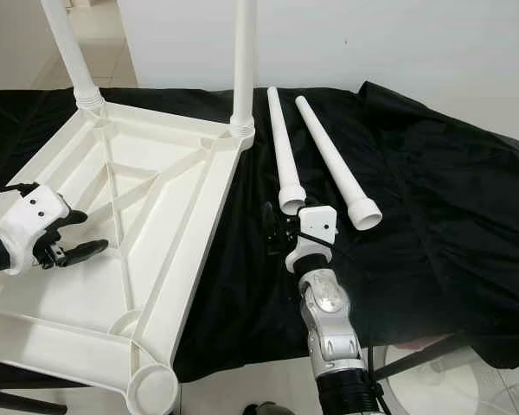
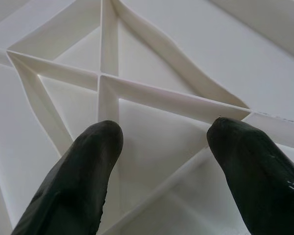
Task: Building children table
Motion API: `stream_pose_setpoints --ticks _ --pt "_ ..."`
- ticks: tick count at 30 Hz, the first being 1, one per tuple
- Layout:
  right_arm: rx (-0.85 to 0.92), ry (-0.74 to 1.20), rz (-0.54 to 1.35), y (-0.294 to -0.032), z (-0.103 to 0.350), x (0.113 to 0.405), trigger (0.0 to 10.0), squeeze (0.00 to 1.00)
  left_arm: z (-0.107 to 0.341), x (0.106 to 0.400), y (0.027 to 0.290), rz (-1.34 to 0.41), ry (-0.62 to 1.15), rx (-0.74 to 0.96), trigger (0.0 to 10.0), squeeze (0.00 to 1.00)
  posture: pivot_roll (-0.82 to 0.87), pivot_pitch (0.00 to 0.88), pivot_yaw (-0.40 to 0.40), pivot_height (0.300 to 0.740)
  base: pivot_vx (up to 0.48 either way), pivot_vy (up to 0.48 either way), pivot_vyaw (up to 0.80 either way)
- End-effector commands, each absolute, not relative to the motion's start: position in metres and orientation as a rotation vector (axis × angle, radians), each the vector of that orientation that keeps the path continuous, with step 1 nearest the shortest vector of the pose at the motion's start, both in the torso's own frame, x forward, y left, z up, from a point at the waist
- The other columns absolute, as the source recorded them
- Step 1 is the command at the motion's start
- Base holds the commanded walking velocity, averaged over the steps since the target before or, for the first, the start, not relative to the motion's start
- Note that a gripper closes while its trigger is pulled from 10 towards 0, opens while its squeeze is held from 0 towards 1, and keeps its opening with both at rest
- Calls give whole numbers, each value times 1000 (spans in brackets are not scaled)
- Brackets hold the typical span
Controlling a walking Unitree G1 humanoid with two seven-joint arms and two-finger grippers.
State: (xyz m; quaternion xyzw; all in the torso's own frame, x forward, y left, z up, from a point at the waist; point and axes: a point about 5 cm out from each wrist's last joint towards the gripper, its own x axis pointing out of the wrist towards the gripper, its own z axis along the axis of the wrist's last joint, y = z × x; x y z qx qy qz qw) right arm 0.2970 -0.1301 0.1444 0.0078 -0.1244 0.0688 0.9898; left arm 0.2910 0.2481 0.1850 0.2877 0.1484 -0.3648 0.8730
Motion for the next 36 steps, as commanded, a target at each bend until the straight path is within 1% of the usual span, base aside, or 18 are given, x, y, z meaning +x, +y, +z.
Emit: stream_pose_setpoints --ticks 1,5,6,8,10,14,17,21,23,25,32,33,34,36 --pt "11 -242 138 -130 141 296 10000 0 179 286 249 -882 376 586 10000 0 -4 93 -30 740 0 0 0" --pt "9 -242 140 -130 141 296 10000 0 181 284 248 -915 373 553 10000 0 -6 90 -31 740 0 0 0" --pt "7 -242 140 -130 141 295 10000 0 187 282 251 -934 350 494 10000 0 -6 86 -32 740 0 0 0" --pt "7 -242 140 -130 141 295 10000 0 187 282 251 -934 350 494 10000 0 -6 86 -32 740 0 0 0" --pt "6 -240 143 -130 140 295 10000 0 192 280 252 -959 316 439 10000 0 -3 84 -34 740 0 0 0" --pt "4 -238 146 -130 140 296 10000 0 192 277 250 -988 303 420 10000 0 0 84 -36 740 0 0 0" --pt "4 -238 154 -128 140 296 10000 0 186 275 249 -1000 328 438 10000 0 4 82 -41 740 0 0 0" --pt "2 -237 162 -127 140 297 10000 0 171 266 240 -1088 408 441 10000 0 9 82 -43 740 0 0 0" --pt "2 -236 162 -127 140 297 10000 0 165 264 236 -1109 420 447 10000 0 9 82 -43 740 0 0 0" --pt "0 -237 161 -127 140 298 10000 0 156 268 229 -1114 423 463 10000 0 7 81 -41 740 0 0 0" --pt "1 -238 160 -126 141 298 10000 0 151 277 228 -1085 426 488 10000 0 2 82 -37 740 0 0 0" --pt "-1 -238 152 -127 141 298 10000 0 151 290 231 -1030 419 509 10000 0 -4 83 -29 740 0 0 0" --pt "-1 -238 152 -127 141 298 10000 0 151 290 231 -1030 419 509 10000 0 -4 83 -29 740 0 0 0" --pt "-1 -237 146 -128 140 298 10000 0 153 301 234 -969 411 530 10000 0 -6 86 -27 740 0 0 0"
